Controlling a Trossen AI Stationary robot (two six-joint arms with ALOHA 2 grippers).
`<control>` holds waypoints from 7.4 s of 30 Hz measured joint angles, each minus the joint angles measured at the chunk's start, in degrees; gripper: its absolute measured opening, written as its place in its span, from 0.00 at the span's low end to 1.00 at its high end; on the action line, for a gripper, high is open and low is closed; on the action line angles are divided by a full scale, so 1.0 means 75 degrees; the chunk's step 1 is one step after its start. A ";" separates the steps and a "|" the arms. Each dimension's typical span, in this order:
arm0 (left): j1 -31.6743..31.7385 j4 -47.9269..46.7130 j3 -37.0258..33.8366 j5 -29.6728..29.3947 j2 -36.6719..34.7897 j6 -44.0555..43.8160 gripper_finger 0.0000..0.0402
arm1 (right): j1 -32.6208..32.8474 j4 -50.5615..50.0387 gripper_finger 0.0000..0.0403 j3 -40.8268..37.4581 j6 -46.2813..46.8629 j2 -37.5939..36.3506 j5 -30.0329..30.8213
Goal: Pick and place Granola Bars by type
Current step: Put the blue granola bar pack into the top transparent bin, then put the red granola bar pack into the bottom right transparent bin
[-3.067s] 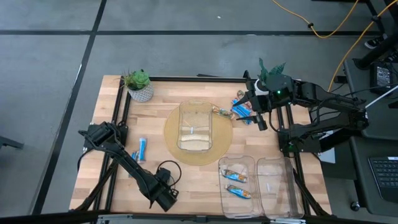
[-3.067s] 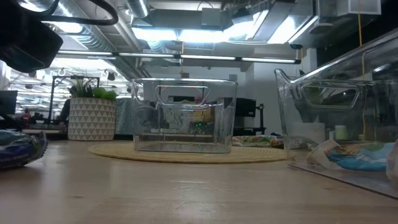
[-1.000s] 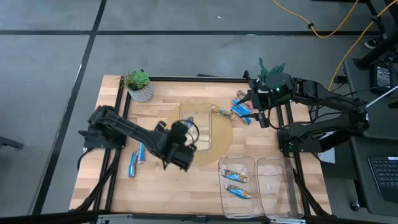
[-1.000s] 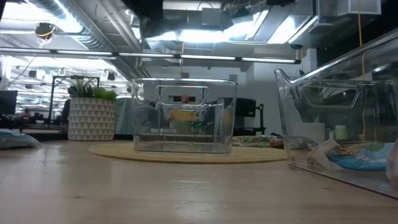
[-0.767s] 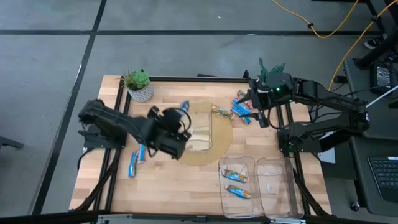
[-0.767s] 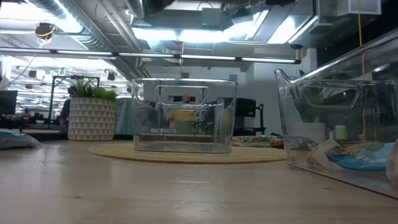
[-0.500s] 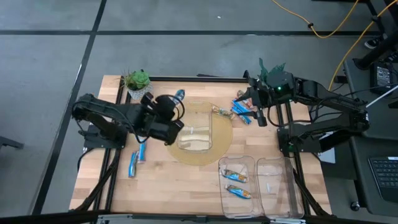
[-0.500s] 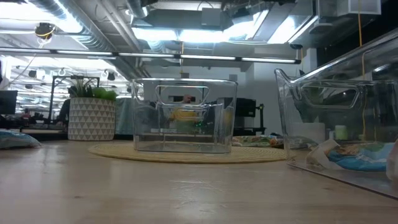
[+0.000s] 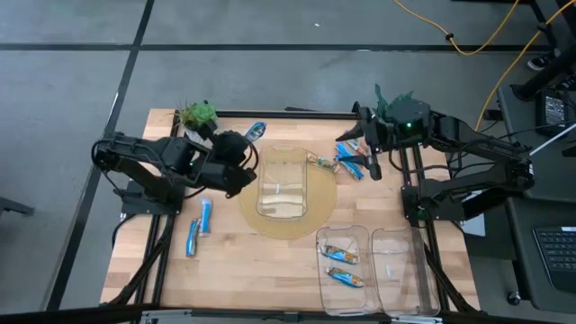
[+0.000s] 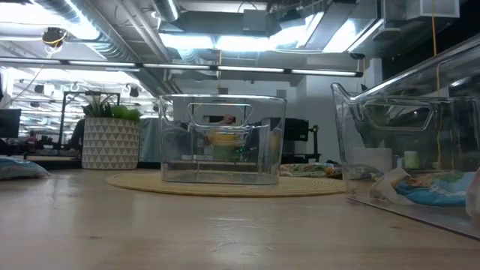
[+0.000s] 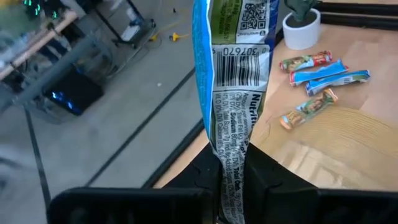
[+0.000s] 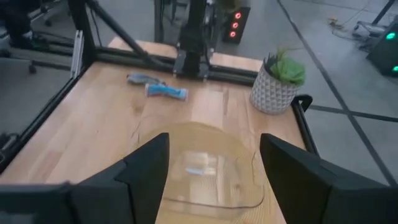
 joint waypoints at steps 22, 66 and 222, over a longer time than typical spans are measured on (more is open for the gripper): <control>0.2326 0.5211 -0.0484 0.4092 0.0125 0.4978 0.07 | 0.0000 -0.0053 0.63 0.0000 0.0341 0.0006 0.0153; 0.3235 0.4115 -0.2062 0.6208 0.2620 0.3428 0.07 | 0.0168 0.2940 0.63 -0.3138 0.0977 -0.2431 0.1529; -0.0632 0.2514 -0.7814 0.7425 -0.0537 -0.5910 0.65 | 0.0164 0.3173 0.63 -0.3340 0.0144 -0.2250 0.1279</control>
